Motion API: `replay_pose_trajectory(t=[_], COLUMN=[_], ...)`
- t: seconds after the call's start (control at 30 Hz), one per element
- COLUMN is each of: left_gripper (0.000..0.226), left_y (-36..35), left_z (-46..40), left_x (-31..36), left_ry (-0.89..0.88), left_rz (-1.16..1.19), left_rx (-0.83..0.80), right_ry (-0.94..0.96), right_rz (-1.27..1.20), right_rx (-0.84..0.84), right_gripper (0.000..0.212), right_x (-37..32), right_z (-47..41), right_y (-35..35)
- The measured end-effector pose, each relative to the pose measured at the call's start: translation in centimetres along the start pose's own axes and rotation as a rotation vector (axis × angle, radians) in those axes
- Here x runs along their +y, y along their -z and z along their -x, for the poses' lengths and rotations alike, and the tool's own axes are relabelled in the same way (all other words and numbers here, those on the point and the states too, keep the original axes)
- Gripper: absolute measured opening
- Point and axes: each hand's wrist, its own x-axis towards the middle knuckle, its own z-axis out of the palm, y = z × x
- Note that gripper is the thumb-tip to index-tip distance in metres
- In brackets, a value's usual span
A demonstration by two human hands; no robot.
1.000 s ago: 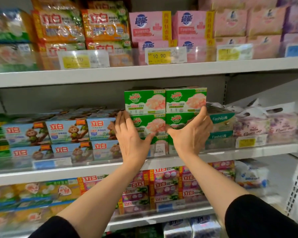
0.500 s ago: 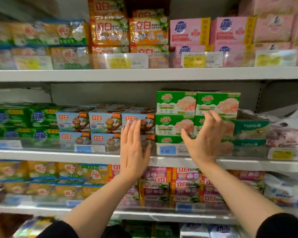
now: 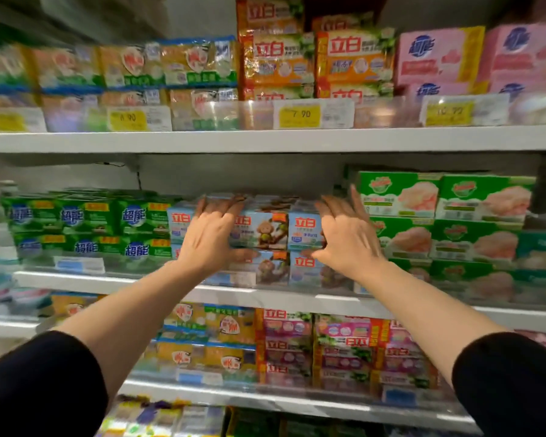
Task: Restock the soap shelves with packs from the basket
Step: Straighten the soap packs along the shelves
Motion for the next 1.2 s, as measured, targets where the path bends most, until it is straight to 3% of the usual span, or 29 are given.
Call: replay_pose_trajectory(t=[0.1, 0.27, 0.53, 0.8, 0.97, 1.2], left_gripper=[0.103, 0.107, 0.103, 0.098, 0.094, 0.079], left_y=[0.4, 0.6, 0.3, 0.9, 0.6, -1.4], left_z=[-1.9, -3.8, -5.5, -5.2, -4.4, 0.2], left_x=[0.0, 0.2, -0.5, -0.5, -0.3, -2.7], left_ry=[-0.042, -0.133, -0.160, -0.030, -0.117, -0.220], left_rz=[-0.030, -0.139, -0.085, 0.126, 0.020, 0.214], left_rx=[-0.164, -0.345, -0.315, -0.323, -0.226, 0.191], right_ry=[0.029, 0.021, -0.072, -0.175, -0.176, -0.253], right_rz=[0.024, 0.081, -0.042, -0.085, -0.095, -0.061], right_rx=[-0.146, -0.216, -0.207, -0.195, -0.144, 0.031], right_gripper=[0.089, 0.095, 0.084, 0.070, 0.068, 0.064], right_x=[0.0, -0.4, 0.0, -1.1, -0.9, -4.3], right_z=[-1.0, -0.7, -1.2, -2.0, -1.3, 0.4], right_y=[0.2, 0.5, 1.0, 0.7, 0.6, -0.7])
